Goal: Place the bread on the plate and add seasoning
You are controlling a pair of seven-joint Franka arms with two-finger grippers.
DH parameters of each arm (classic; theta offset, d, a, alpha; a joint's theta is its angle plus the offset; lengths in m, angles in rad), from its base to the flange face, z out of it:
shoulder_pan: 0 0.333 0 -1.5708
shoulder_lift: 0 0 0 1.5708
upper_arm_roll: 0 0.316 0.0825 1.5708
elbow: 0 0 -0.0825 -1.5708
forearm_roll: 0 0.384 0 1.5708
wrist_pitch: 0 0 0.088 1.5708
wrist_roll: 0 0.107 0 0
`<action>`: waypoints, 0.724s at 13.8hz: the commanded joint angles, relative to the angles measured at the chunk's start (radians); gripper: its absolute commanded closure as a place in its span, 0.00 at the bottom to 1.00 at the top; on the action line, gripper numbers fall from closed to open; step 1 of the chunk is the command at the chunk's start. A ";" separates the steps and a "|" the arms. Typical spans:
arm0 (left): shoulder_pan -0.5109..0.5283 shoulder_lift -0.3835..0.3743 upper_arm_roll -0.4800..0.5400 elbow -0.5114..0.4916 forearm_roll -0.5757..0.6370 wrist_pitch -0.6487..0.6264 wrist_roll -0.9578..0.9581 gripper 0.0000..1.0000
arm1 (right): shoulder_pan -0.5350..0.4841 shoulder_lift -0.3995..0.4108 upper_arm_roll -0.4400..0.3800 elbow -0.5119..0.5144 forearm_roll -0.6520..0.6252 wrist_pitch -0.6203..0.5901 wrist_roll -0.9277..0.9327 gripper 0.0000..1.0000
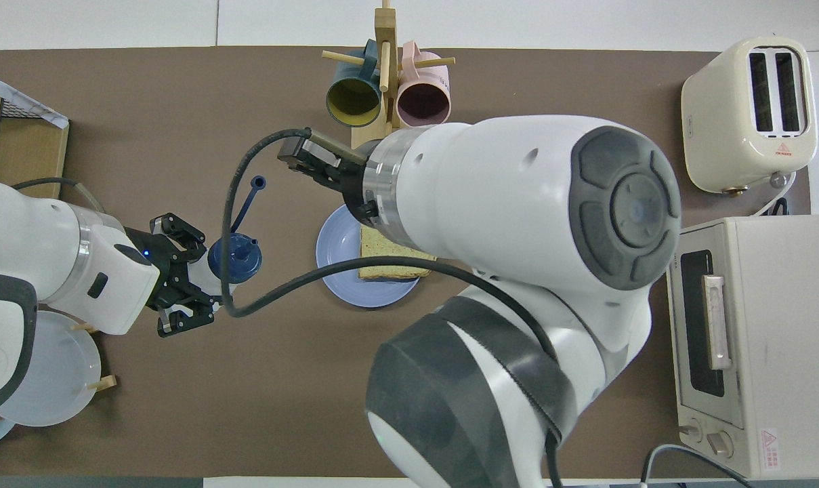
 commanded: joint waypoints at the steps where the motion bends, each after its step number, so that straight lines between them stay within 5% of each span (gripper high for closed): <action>1: 0.000 -0.026 0.002 -0.024 -0.006 0.024 -0.031 1.00 | -0.109 -0.032 0.005 -0.021 -0.044 -0.163 -0.217 0.00; 5: -0.006 -0.044 0.002 -0.078 -0.029 0.118 -0.115 1.00 | -0.259 -0.062 0.006 -0.016 -0.210 -0.364 -0.420 0.00; 10: -0.002 -0.048 0.002 -0.105 -0.041 0.233 -0.229 1.00 | -0.316 -0.099 0.006 -0.011 -0.271 -0.576 -0.477 0.00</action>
